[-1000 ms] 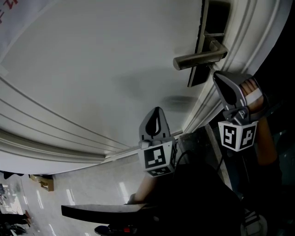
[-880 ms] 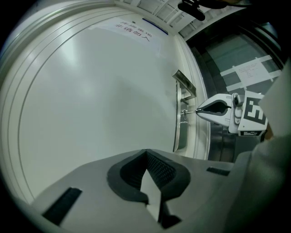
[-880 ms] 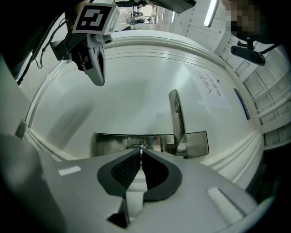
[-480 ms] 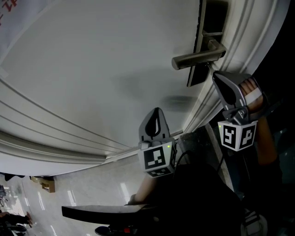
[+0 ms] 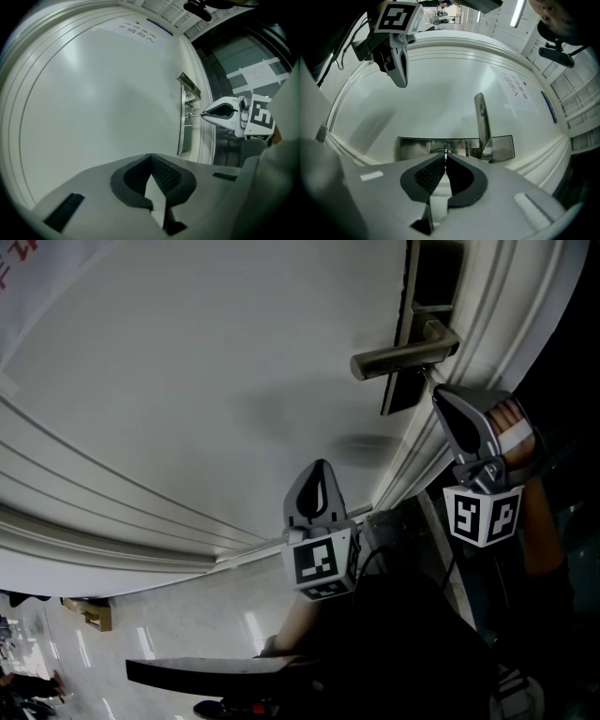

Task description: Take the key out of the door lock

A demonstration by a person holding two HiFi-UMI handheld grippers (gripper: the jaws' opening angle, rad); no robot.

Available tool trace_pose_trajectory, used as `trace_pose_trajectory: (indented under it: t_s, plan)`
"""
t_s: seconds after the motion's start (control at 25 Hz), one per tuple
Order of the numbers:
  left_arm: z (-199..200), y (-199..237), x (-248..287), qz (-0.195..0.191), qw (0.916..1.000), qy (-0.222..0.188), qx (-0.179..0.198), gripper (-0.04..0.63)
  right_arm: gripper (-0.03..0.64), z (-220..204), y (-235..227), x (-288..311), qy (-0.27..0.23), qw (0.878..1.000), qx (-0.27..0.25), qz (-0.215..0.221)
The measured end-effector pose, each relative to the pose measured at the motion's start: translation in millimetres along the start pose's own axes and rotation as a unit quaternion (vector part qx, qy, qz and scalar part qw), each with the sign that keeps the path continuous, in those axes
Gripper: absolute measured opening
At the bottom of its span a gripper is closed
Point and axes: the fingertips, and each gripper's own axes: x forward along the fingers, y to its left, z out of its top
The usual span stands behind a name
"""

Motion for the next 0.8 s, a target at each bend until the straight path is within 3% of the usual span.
trace_pose_trajectory:
  t_s: [0.8]
  plan:
    - [5, -13, -8, -0.019, 0.9998, -0.005, 0.002, 0.000, 0.012, 7, -5, -23, -0.007, 1.000, 0.026, -0.010]
